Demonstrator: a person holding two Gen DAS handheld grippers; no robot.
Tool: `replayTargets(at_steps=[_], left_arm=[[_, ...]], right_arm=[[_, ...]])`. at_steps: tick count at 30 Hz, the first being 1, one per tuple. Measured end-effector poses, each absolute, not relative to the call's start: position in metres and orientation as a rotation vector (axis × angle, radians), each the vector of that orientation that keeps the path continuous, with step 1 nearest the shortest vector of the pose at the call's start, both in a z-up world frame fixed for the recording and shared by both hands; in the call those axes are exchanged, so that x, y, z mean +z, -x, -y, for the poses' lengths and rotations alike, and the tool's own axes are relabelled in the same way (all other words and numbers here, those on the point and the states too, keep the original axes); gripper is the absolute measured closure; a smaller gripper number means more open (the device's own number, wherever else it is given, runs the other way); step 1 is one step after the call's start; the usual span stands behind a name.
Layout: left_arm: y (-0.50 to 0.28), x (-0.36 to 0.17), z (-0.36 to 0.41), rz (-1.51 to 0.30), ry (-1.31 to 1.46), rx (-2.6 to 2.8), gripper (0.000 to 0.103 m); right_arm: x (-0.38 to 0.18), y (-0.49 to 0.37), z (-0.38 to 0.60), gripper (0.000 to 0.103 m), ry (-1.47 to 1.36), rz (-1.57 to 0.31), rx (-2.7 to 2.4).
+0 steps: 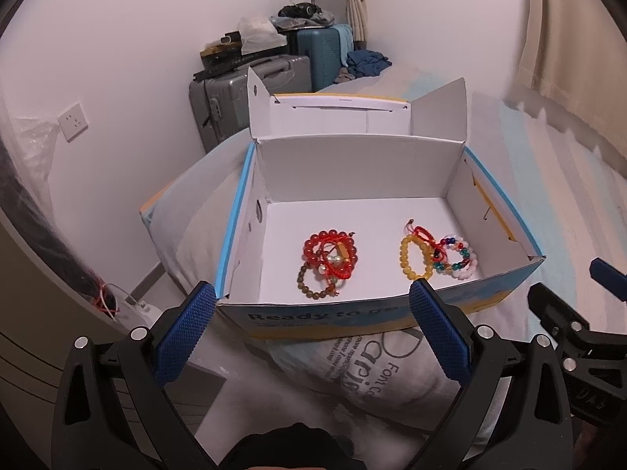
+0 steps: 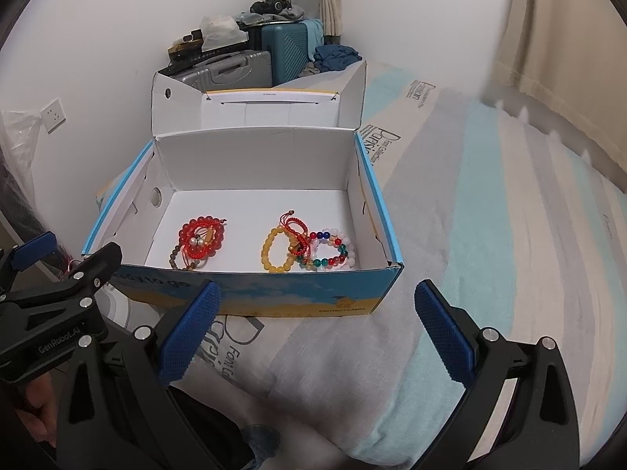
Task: Organize jewelry
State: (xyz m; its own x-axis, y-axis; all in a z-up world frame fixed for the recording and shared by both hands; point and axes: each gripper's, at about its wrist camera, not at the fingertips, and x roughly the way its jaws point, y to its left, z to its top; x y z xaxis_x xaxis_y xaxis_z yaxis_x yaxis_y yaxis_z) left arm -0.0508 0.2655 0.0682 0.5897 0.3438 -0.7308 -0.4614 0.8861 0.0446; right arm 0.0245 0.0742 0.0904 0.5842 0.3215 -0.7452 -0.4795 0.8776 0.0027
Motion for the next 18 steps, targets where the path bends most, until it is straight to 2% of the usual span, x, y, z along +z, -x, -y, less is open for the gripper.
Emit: replayTargets(at_steps=[18], left_arm=[[0.0522,0.0683,-0.2645,-0.813,0.160,0.472,0.006]], right_arm=[[0.0894,-0.0244,-0.0740,0.008,0.206,-0.825,0.473]])
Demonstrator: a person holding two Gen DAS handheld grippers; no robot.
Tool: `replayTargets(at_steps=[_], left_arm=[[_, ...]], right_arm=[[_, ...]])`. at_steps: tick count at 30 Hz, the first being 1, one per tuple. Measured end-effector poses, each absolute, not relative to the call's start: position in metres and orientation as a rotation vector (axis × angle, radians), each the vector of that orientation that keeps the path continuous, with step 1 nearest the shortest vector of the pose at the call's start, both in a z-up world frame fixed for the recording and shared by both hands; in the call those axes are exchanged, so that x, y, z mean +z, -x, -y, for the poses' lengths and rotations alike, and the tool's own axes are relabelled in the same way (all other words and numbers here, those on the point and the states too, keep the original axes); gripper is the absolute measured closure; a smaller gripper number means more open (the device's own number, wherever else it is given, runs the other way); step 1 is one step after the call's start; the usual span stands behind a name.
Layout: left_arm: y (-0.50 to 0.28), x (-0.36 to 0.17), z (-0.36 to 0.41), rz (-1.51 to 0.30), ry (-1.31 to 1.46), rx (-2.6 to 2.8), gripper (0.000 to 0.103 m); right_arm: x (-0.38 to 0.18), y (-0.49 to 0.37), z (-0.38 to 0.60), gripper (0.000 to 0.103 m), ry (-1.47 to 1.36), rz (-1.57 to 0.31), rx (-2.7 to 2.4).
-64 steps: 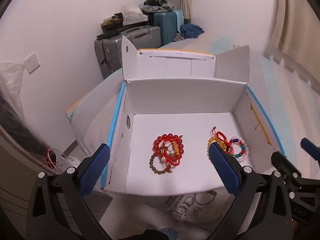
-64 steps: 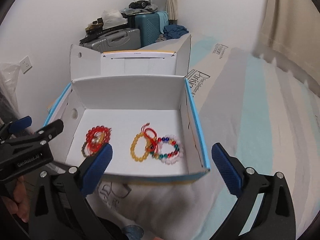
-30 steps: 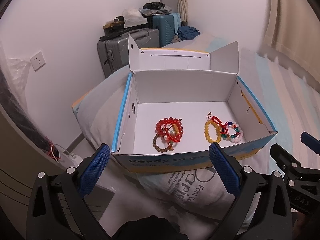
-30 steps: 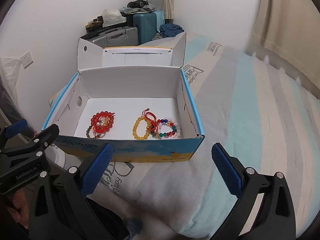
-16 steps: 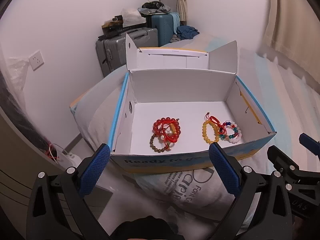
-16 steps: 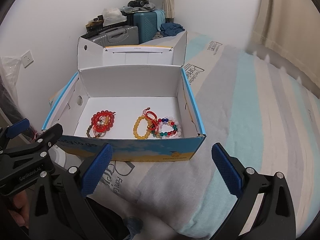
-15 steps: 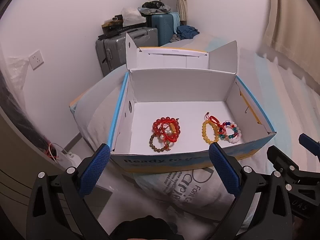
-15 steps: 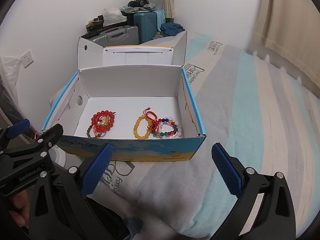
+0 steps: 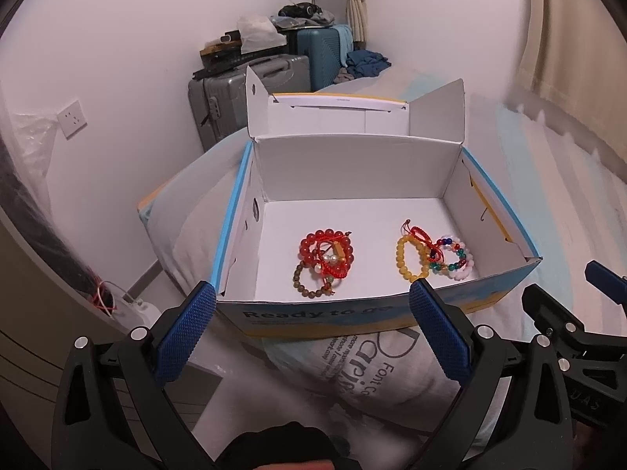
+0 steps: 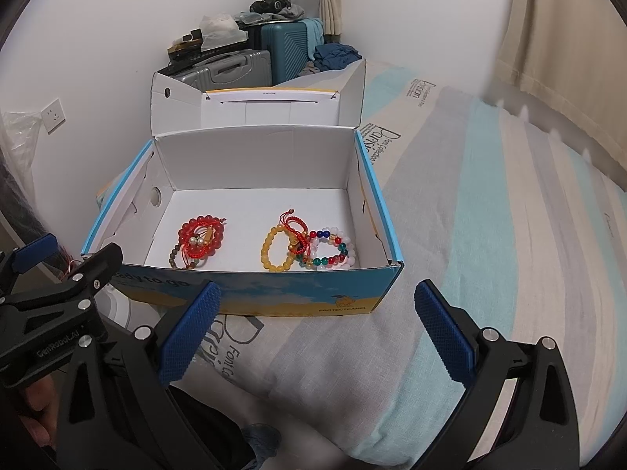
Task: Organize jewelry
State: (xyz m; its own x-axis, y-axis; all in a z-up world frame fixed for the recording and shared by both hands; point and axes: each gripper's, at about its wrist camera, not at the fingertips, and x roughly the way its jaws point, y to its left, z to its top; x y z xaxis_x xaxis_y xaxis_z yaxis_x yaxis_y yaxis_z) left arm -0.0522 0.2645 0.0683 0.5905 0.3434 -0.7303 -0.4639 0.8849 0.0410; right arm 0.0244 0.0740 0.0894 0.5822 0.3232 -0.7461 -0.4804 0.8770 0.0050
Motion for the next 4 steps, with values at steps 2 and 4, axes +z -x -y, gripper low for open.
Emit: replayTargets(at_steps=[2,4], left_arm=[[0.0517,0.0679,-0.2630,-0.813,0.152,0.469,0.006],[0.0513,0.0675,-0.2615,-0.815,0.145,0.470,0.006]], right_arm=[[0.0895,-0.0245,-0.0742,0.008,0.205,-0.825,0.472],[0.0888,-0.0245,-0.0745,0.008,0.203,-0.824,0.473]])
